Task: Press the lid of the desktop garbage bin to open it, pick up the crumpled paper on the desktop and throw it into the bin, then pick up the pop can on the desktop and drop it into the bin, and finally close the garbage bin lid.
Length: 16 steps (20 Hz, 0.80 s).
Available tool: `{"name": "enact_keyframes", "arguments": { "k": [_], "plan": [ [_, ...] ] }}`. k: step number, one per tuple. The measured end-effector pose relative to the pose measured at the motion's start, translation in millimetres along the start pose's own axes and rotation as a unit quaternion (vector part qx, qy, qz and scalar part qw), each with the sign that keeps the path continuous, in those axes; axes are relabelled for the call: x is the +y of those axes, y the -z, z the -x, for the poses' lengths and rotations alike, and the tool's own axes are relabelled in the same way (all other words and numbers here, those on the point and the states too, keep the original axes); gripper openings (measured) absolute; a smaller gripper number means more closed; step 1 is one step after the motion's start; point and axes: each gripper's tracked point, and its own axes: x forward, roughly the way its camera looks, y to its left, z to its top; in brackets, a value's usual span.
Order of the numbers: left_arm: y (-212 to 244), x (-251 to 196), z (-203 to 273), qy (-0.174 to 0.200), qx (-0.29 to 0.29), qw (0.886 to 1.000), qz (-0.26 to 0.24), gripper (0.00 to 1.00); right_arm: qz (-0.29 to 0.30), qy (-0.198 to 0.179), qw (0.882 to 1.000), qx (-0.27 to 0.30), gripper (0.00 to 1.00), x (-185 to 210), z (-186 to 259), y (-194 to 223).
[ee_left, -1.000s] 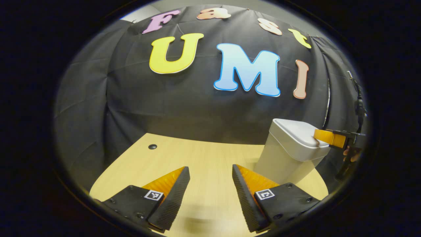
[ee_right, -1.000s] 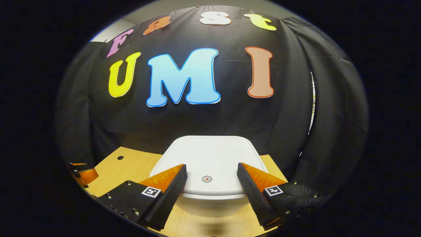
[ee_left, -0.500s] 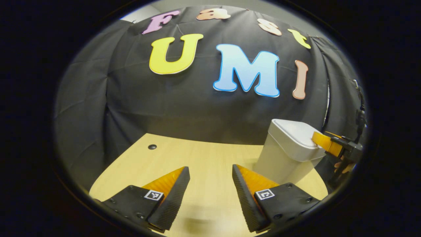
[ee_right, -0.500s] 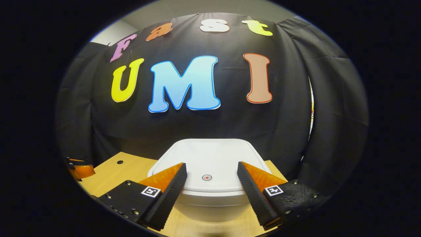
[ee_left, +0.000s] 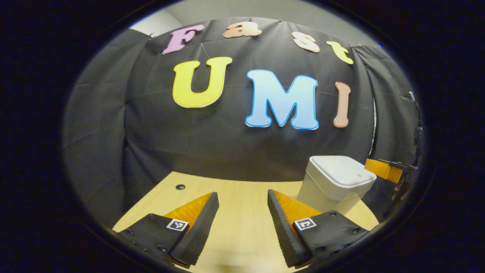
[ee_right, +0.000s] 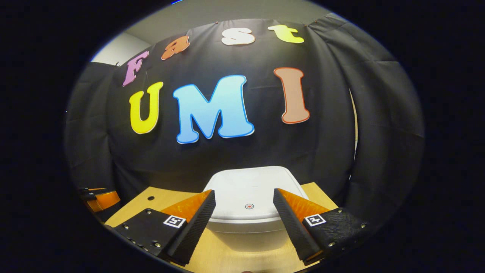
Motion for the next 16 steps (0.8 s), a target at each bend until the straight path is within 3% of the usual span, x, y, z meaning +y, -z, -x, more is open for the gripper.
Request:
{"name": "enact_keyframes", "arguments": {
  "k": [3, 5, 7, 11, 16],
  "plan": [
    [-22.3, -11.6, 12.9, 0.019, -0.018, 1.000, -0.011, 0.89, 0.006, 0.005, 1.000, -0.028, 0.98, 4.3, 27.2, -22.1],
    [-31.4, -25.1, 21.4, 0.036, -0.025, 0.999, -0.014, 0.84, 0.010, 0.009, 0.999, -0.037, 0.98, 5.3, 48.1, -31.2],
    [-37.7, -36.8, 27.7, 0.051, -0.031, 0.998, -0.021, 0.89, 0.013, 0.015, 0.999, -0.044, 0.98, 6.2, 62.6, -36.3],
    [-46.4, -67.8, 36.6, 0.088, -0.040, 0.995, -0.036, 0.86, 0.012, 0.035, 0.997, -0.062, 0.98, -3.0, 84.0, -50.4],
    [-65.1, -104.7, 48.4, 0.104, -0.056, 0.992, -0.035, 0.87, 0.010, 0.036, 0.996, -0.080, 0.98, -32.2, 91.6, -65.7]
  ]
}}
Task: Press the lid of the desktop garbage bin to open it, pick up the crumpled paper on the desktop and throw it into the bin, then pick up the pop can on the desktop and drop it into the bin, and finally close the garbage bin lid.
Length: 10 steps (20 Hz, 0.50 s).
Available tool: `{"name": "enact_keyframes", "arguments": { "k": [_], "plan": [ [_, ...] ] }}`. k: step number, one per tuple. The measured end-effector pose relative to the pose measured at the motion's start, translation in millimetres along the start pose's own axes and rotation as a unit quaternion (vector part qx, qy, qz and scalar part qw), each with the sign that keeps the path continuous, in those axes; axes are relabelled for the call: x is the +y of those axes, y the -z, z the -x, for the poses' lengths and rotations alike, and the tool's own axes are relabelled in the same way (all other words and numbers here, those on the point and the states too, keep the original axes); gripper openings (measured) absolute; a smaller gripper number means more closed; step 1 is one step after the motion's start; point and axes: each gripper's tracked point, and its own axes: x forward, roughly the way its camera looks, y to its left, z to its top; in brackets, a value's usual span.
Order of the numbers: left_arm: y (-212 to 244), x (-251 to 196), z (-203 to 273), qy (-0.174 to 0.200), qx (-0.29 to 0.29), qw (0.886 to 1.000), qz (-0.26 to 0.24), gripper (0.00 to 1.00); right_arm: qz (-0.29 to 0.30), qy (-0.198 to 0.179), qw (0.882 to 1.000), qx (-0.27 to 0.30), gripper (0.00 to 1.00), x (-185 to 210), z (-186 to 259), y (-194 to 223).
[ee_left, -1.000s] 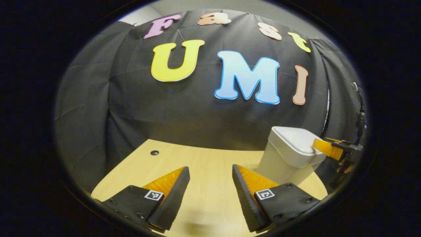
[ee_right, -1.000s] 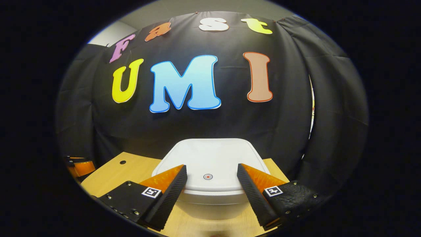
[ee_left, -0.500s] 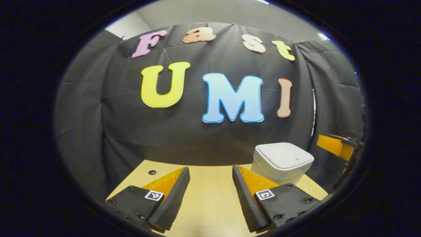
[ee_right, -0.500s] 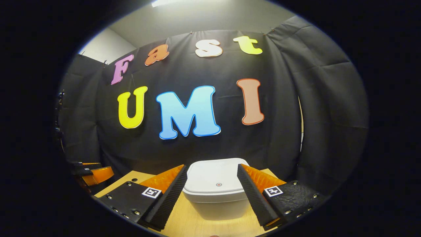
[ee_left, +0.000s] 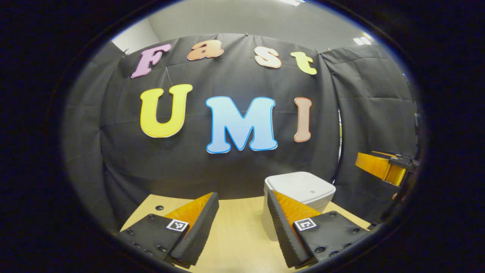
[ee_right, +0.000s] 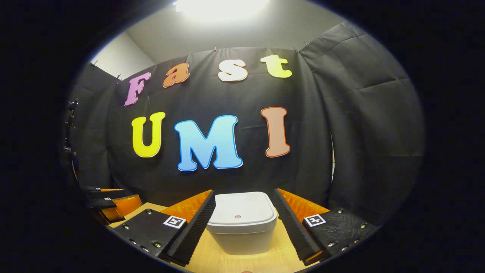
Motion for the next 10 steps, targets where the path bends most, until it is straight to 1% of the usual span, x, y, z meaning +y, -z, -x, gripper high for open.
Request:
{"name": "enact_keyframes", "arguments": {
  "k": [2, 4, 5, 6, 7, 8, 9, 10],
  "plan": [
    [-4.7, -21.6, -3.3, -0.008, -0.007, 1.000, -0.003, 0.89, 0.002, -0.009, 1.000, -0.004, 0.98, -16.9, -1.7, -2.0],
    [-8.5, -48.8, -6.1, -0.023, -0.013, 1.000, -0.003, 0.84, 0.015, -0.021, 1.000, -0.007, 0.98, -37.4, -4.8, -4.1],
    [-8.9, -65.4, -6.9, -0.029, -0.015, 0.999, 0.000, 0.89, 0.024, -0.027, 0.999, -0.009, 0.98, -50.7, -5.7, -5.3],
    [-9.3, -85.3, -9.8, -0.034, -0.020, 0.999, 0.003, 0.86, 0.031, -0.032, 0.999, -0.015, 0.98, -67.0, -6.3, -8.4],
    [-9.6, -105.5, -12.9, -0.039, -0.025, 0.999, 0.003, 0.89, 0.033, -0.036, 0.999, -0.022, 0.94, -82.7, -7.5, -9.9],
    [-6.2, -128.3, -17.5, -0.042, -0.026, 0.999, 0.002, 0.86, 0.034, -0.038, 0.998, -0.025, 0.98, -98.0, -8.3, -9.1],
    [-1.2, -151.7, -24.0, -0.042, -0.027, 0.999, 0.002, 0.83, 0.034, -0.039, 0.998, -0.025, 0.98, -115.2, -9.9, -5.7],
    [5.1, -178.2, -31.4, -0.039, -0.027, 0.999, 0.002, 0.86, 0.036, -0.037, 0.998, -0.024, 0.98, -134.3, -11.5, -0.3]
  ]
}}
